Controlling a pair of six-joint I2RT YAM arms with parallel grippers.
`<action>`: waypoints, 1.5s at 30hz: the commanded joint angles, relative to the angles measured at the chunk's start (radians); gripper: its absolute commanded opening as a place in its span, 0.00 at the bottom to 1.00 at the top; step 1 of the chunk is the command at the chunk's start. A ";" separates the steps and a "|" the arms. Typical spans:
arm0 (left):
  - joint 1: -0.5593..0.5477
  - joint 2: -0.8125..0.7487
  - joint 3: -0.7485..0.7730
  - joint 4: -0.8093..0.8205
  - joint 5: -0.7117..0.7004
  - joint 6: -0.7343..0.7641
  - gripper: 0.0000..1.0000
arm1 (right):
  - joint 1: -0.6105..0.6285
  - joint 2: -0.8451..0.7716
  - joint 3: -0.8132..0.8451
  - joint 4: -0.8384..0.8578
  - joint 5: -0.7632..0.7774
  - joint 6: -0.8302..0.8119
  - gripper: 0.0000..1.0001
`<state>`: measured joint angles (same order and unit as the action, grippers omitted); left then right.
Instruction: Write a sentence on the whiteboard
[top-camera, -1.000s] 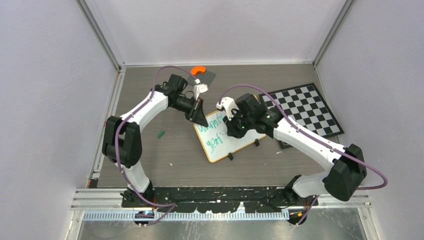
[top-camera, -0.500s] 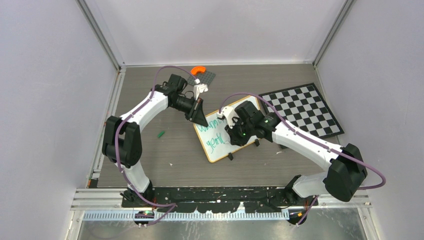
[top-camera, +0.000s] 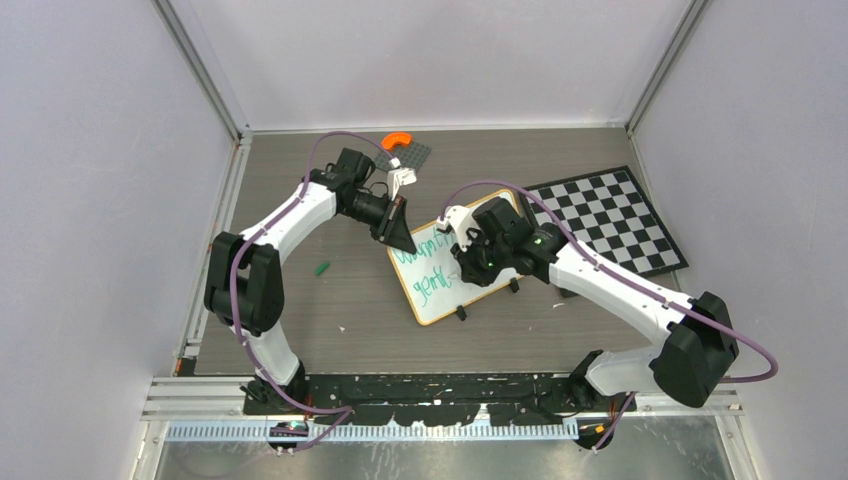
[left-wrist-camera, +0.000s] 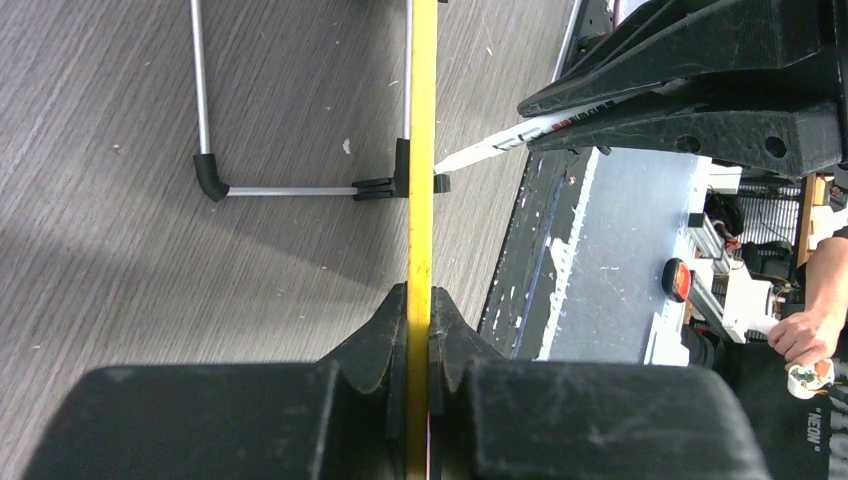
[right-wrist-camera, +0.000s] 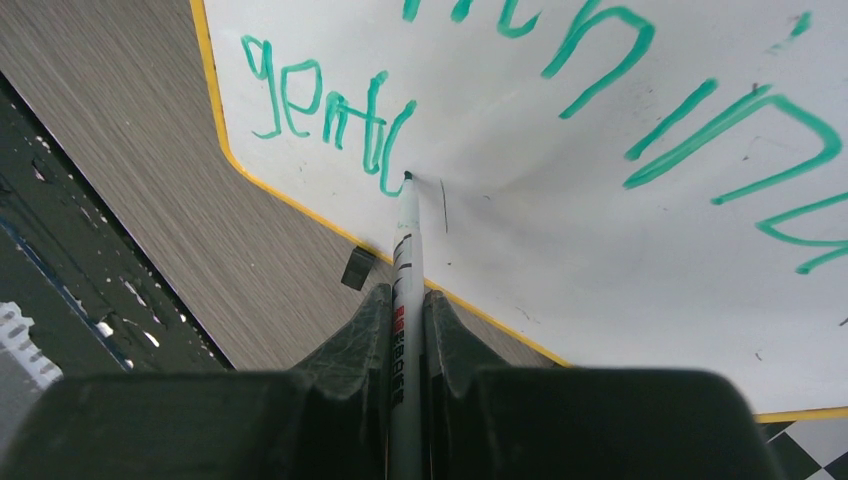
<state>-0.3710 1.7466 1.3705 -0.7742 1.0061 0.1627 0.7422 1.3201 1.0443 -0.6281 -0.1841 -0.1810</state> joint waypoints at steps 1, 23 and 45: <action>-0.003 -0.036 0.012 0.001 -0.015 0.000 0.00 | -0.004 0.009 0.035 0.042 0.010 -0.004 0.00; -0.003 -0.034 0.012 0.002 -0.015 0.000 0.00 | -0.041 0.044 0.102 0.020 -0.006 -0.018 0.00; -0.003 -0.033 0.005 0.001 -0.018 0.006 0.00 | -0.028 -0.018 -0.008 -0.022 0.022 -0.041 0.00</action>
<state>-0.3710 1.7466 1.3705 -0.7742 1.0050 0.1635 0.7292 1.3384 1.0313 -0.6594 -0.1963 -0.2070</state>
